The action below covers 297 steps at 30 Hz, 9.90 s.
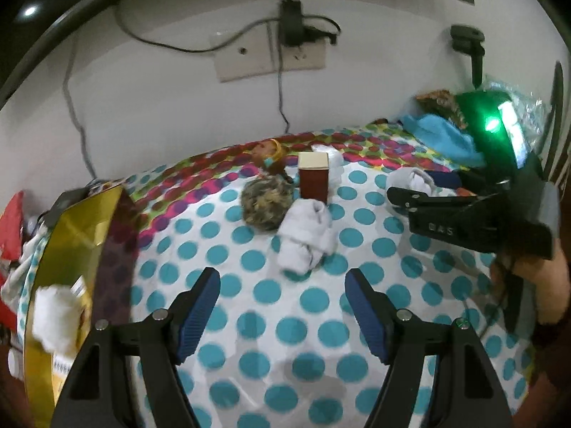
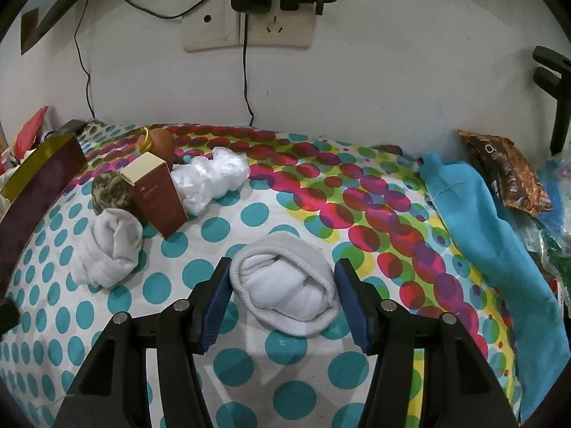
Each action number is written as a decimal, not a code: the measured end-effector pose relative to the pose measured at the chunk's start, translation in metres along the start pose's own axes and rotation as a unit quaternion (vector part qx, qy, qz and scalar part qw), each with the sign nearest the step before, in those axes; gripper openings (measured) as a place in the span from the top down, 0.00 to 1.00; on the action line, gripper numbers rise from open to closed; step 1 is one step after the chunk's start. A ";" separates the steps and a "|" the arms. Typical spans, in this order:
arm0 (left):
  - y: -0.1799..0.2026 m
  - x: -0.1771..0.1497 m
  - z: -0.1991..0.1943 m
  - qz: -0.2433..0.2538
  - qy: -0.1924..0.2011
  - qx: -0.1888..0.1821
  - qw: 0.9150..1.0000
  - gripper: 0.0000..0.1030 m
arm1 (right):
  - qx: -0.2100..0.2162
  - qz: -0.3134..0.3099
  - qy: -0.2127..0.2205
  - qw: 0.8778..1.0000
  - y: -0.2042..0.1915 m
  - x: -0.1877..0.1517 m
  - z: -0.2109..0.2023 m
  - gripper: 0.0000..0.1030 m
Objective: Organize objects
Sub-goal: 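Grasp a white rolled cloth with the left tool while the right tool grasps another rolled white towel, then carry the white rolled cloth in the left tool into the tray and open, then carry the rolled white towel in the right tool over the tray and release, then move the right tool to the brown box with cream lid and close, then grasp the woven brown ball with the left tool while the right tool holds the box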
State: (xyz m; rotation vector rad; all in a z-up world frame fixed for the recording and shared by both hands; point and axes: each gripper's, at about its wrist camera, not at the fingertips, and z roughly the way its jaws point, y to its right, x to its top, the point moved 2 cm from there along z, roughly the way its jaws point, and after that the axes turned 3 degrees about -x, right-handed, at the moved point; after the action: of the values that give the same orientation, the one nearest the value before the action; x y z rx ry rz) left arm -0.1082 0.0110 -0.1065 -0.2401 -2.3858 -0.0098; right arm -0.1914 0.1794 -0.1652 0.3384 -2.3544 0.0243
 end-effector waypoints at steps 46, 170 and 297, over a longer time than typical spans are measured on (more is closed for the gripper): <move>0.007 0.022 0.072 -0.022 -0.034 0.004 0.999 0.75 | -0.006 0.006 -0.038 0.999 0.002 0.001 0.016 0.44; -0.053 -0.073 -0.090 -0.082 0.043 0.132 0.987 0.40 | -0.044 -0.029 -0.032 0.998 -0.011 -0.001 0.018 0.47; -0.024 0.049 0.067 -0.044 0.027 0.046 0.998 0.25 | 0.033 0.004 -0.015 0.999 -0.006 -0.005 0.014 0.65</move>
State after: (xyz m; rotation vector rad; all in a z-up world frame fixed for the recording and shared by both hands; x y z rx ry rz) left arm -0.1932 0.0010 -0.1212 -0.0895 -2.3345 0.0524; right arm -0.1960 0.1730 -0.1789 0.3629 -2.3889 0.1025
